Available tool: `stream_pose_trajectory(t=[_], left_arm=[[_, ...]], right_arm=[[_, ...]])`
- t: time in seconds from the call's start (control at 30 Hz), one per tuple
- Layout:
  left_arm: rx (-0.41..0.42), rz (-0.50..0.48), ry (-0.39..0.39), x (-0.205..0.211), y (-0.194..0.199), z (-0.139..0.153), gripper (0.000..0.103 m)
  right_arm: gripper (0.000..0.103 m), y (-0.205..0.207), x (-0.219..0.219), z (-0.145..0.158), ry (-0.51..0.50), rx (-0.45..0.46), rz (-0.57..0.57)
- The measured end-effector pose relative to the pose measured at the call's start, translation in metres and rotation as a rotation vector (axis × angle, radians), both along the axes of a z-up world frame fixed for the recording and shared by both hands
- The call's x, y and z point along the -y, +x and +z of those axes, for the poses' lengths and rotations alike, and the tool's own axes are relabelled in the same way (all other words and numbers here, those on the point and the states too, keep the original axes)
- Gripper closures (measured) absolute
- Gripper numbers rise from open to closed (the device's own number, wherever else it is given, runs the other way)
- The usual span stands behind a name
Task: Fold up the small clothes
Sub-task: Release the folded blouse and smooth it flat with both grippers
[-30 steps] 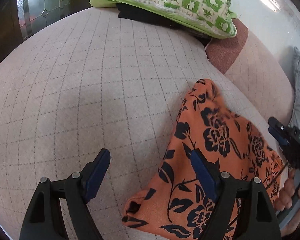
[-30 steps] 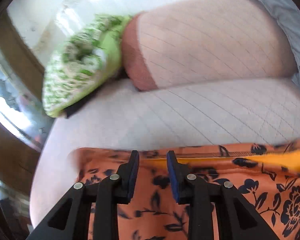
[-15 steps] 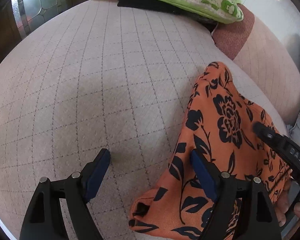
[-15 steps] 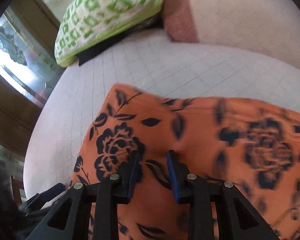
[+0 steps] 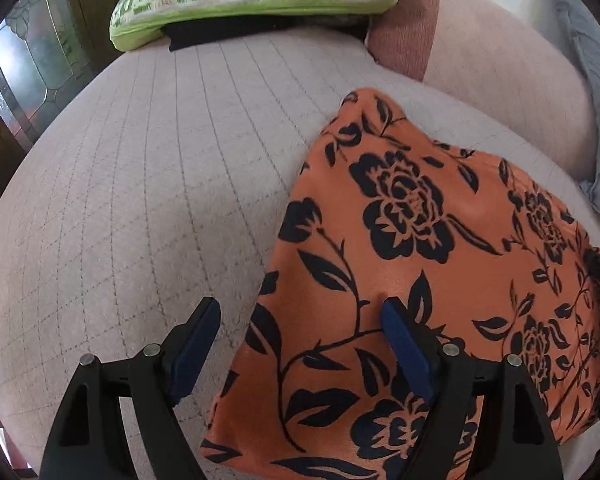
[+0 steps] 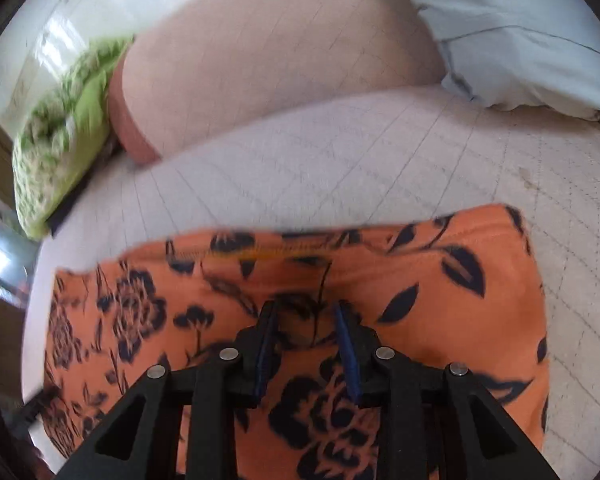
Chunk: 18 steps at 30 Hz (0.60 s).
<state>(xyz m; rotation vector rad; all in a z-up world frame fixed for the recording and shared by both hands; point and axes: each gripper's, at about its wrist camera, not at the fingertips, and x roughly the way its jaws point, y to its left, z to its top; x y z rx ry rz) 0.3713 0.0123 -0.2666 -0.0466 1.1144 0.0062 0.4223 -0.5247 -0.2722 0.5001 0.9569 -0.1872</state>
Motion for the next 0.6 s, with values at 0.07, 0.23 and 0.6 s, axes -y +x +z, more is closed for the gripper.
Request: stream_pose_trajectory(t=[0.07,0.23,0.6], left_arm=[[0.015,0.023,-0.023,-0.005,0.002,0.004,0.020],[0.087,-0.022,-0.027,0.005,-0.005,0.019,0.020],[0.064,-0.140,0.191,0.069,-0.024,0.000,0.007]], right_arm=[[0.070,-0.009,0.007,0.010,0.007,0.035,-0.028],[0.070,-0.070,0.007,0.032,-0.059,0.057,0.035],[0.070,-0.180,-0.047,0.032,-0.199,0.064,0.085]])
